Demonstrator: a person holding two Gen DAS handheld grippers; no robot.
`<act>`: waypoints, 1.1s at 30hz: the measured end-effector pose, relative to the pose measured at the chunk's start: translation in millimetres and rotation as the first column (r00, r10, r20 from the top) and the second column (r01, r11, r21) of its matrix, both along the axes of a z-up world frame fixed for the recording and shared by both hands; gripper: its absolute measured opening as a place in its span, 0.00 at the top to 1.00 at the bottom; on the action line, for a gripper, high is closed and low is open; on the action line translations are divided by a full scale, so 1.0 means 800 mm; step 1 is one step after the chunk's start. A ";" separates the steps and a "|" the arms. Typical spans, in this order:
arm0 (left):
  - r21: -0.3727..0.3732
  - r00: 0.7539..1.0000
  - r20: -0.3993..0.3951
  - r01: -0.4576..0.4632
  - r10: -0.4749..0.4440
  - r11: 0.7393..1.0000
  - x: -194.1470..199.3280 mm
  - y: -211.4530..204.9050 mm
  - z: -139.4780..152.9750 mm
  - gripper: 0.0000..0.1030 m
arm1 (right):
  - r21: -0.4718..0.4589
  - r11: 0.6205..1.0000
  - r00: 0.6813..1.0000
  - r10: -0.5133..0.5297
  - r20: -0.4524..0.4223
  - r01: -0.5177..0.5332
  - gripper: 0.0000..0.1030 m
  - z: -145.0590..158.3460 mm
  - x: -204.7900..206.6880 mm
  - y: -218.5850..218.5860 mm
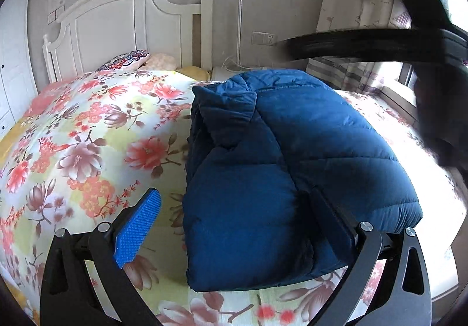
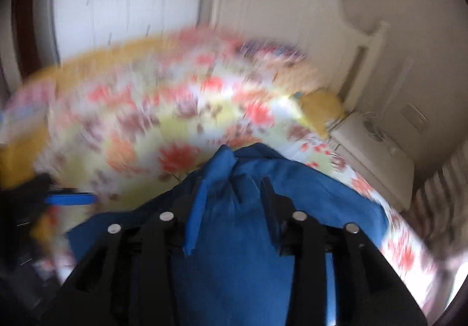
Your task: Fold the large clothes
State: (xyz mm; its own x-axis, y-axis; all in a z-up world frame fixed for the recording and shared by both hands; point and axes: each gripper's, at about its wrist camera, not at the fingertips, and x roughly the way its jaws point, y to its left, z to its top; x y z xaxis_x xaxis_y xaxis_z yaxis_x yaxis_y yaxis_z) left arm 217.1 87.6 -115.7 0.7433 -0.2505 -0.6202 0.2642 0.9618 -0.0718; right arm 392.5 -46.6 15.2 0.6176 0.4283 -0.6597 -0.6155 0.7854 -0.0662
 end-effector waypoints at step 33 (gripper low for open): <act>0.108 0.995 0.046 -0.087 0.083 0.990 -0.089 0.007 0.030 0.05 | 0.163 0.923 0.937 -0.338 -0.089 0.348 0.29 -0.069 -0.225 -0.076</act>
